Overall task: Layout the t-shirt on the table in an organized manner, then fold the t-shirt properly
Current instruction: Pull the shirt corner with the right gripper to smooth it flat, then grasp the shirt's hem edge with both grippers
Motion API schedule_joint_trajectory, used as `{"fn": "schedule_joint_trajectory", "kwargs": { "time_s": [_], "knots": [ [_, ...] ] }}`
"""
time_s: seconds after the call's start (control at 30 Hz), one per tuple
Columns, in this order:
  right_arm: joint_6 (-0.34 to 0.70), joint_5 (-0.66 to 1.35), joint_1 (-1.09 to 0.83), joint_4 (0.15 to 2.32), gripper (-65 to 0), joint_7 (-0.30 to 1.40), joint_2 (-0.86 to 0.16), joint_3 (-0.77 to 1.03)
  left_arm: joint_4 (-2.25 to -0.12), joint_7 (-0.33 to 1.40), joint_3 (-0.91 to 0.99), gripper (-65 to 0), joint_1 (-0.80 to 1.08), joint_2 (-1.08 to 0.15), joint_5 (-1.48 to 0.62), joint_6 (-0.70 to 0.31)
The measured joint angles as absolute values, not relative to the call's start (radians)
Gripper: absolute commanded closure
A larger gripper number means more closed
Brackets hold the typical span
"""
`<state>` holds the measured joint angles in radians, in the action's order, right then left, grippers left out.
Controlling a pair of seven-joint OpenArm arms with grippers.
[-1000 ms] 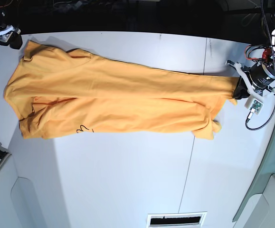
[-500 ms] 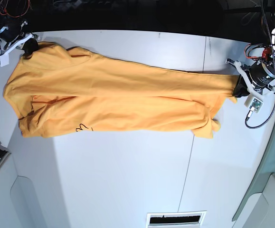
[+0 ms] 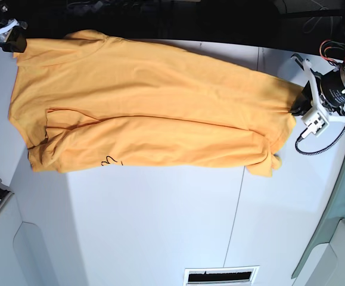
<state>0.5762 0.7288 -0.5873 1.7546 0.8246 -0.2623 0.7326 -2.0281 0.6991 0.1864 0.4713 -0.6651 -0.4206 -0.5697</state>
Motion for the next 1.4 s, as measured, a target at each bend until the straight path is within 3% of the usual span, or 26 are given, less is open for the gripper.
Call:
{"fn": "schedule_joint_trajectory", "kwargs": {
  "time_s": [0.07,0.13,0.2,0.5,0.77,0.83,1.23,1.4],
  "knots": [
    [0.575,0.729,-0.582,1.755,-34.5,0.816,-0.261,0.733,-2.0,0.691,0.186,-2.1,0.479,-0.662,-0.42,-0.57],
    [0.569,0.725,-0.567,1.754,-34.5,0.801,-0.266,0.733,-1.975,0.682,0.186,-13.4,0.473,-0.662,-0.421,-0.57],
    [0.56,0.726,-0.543,1.754,-34.5,0.782,-0.269,0.733,-1.954,0.68,0.186,-19.6,0.471,-0.662,-0.42,-0.569],
    [0.523,0.662,-0.31,1.725,-34.3,0.746,-0.253,0.731,-1.941,0.659,0.186,-20.1,0.465,-0.661,-0.423,-0.44],
    [0.509,0.611,-0.11,1.437,-34.3,0.726,-0.25,0.65,-1.941,0.634,0.186,-20.1,0.436,-0.66,-0.427,-0.43],
    [0.517,0.612,-0.078,1.379,-34.3,0.724,-0.249,0.604,-1.941,0.627,0.186,-20.1,0.437,-0.657,-0.427,-0.369],
    [0.511,0.583,-0.067,1.335,-34.3,0.702,-0.21,0.464,-1.766,0.62,0.186,-20.3,0.347,-0.601,-0.423,-0.345],
    [0.509,0.574,-0.066,1.335,-34.3,0.665,-0.205,0.465,-1.706,0.621,0.186,-25.6,0.282,-0.565,-0.435,-0.349]
  ]
}}
